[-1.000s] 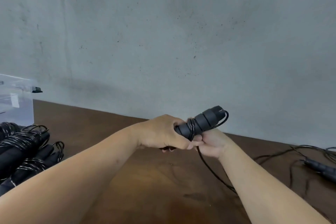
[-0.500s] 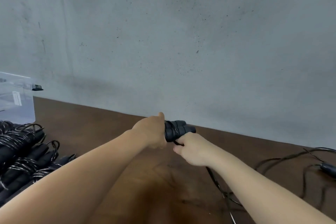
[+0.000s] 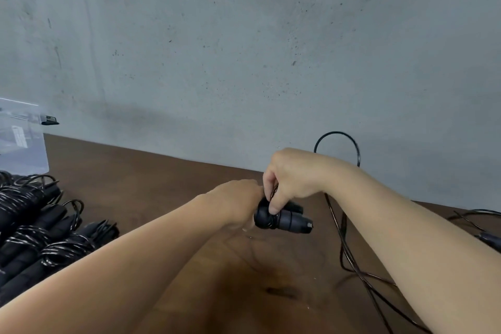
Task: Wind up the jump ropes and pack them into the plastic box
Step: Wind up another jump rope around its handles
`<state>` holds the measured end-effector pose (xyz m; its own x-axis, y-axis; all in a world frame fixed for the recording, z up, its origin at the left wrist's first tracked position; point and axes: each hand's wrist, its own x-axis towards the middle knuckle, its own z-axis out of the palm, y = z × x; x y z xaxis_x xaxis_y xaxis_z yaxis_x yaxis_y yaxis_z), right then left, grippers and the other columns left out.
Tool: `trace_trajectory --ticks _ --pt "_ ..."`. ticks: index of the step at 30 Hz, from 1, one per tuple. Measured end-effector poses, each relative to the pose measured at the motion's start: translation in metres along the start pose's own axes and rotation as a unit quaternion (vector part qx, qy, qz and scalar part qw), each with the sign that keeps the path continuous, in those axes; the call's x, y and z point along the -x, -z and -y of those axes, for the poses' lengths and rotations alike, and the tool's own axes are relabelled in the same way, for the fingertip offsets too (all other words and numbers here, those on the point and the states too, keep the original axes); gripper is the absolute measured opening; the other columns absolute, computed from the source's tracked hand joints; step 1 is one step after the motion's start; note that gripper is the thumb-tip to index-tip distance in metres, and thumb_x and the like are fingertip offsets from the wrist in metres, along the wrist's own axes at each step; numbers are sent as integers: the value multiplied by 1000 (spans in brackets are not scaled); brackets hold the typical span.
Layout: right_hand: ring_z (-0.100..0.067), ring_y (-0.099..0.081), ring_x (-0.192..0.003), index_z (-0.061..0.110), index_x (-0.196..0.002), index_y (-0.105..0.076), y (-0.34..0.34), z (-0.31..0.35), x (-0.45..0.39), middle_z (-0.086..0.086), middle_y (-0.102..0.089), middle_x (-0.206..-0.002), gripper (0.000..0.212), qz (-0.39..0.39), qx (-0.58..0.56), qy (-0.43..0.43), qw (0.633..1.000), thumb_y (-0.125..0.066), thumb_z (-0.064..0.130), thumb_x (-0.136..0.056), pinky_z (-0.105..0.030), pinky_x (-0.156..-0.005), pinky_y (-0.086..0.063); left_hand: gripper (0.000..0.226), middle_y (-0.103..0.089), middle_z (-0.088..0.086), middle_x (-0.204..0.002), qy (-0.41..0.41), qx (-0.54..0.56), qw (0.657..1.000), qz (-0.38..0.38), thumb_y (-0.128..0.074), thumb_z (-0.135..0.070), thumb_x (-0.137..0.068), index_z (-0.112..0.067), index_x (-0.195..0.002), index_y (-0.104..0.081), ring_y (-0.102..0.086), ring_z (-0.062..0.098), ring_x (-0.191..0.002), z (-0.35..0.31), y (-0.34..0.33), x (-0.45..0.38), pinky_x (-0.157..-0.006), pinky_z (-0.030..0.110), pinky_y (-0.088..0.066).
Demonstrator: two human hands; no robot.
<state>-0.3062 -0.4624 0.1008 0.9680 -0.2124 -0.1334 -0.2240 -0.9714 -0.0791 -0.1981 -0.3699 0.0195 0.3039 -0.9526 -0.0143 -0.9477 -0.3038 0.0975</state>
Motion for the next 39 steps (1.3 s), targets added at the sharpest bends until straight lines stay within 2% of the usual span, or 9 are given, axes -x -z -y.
trace_trajectory --ticks 5,9,12,18,21,24,28,33,39 --pt "-4 -56 -67 20 -77 -72 -11 -41 -9 15 -64 -68 29 -28 -229 -14 973 -87 41 -65 -21 -66 -43 28 -52 -10 -68 -43 124 991 29 -68 -15 -75 -29 -74 -44 -50 11 -59 -9 4 12 -50 22 -37" --pt "-7 -53 -55 13 -82 -65 -36 -62 -11 6 -62 -64 25 -38 -508 6 861 -70 37 -80 -19 -54 -42 27 -54 -11 -69 -74 252 965 6 -71 -9 -73 -25 -83 -52 -48 5 -56 -11 25 21 -52 18 -36" --pt "-7 -31 -44 15 -82 -59 -51 -62 -15 3 -45 -54 18 -51 -629 9 775 -55 23 -98 -21 -43 -22 27 -59 -6 -76 -75 356 931 -17 -75 -16 -70 -25 -88 -58 -53 8 -66 -8 33 22 -64 23 -40" --pt "-11 -20 -47 8 -83 -60 -75 -54 -2 3 -31 -55 50 -79 -549 -82 828 -39 49 -102 -24 -45 -17 43 -58 -5 -74 9 523 842 -129 -83 -22 -65 -25 -101 -61 -52 12 -65 18 57 16 -61 24 -43" --pt "-10 -33 -49 10 -91 -67 -75 -34 9 8 -40 -55 50 -82 -434 -81 894 -33 43 -103 -22 -50 -27 52 -59 -9 -75 57 391 896 -203 -74 -8 -73 -33 -115 -56 -54 9 -58 25 61 7 -53 18 -43" --pt "-12 -57 -79 17 -102 -68 -65 -17 19 9 -55 -77 43 -73 -233 -56 968 -29 37 -105 -25 -70 -42 53 -60 -8 -88 89 152 963 -207 -66 -18 -74 -34 -121 -47 -62 19 -82 25 50 -3 -65 26 -45" --pt "-19 -62 -85 16 -105 -67 -48 -13 33 0 -64 -93 34 -63 -74 -67 993 -40 37 -103 -32 -75 -49 52 -55 -1 -105 97 -98 974 -182 -59 -24 -84 -34 -131 -40 -59 24 -95 24 34 -3 -71 32 -43" --pt "-11 -59 -73 26 -93 -77 -10 -24 39 8 -69 -82 16 -117 -14 -13 993 -69 39 -87 -28 -64 -46 54 -58 -3 -106 -14 -125 987 -103 -63 -28 -82 -37 -131 -42 -58 23 -97 5 22 4 -74 32 -44" --pt "-9 -67 -79 22 -80 -77 10 -27 31 7 -73 -80 22 -83 -135 9 987 -89 35 -66 -25 -73 -51 32 -64 -9 -93 -63 9 998 -19 -66 -22 -76 -34 -101 -50 -60 18 -84 -21 14 14 -76 34 -53"
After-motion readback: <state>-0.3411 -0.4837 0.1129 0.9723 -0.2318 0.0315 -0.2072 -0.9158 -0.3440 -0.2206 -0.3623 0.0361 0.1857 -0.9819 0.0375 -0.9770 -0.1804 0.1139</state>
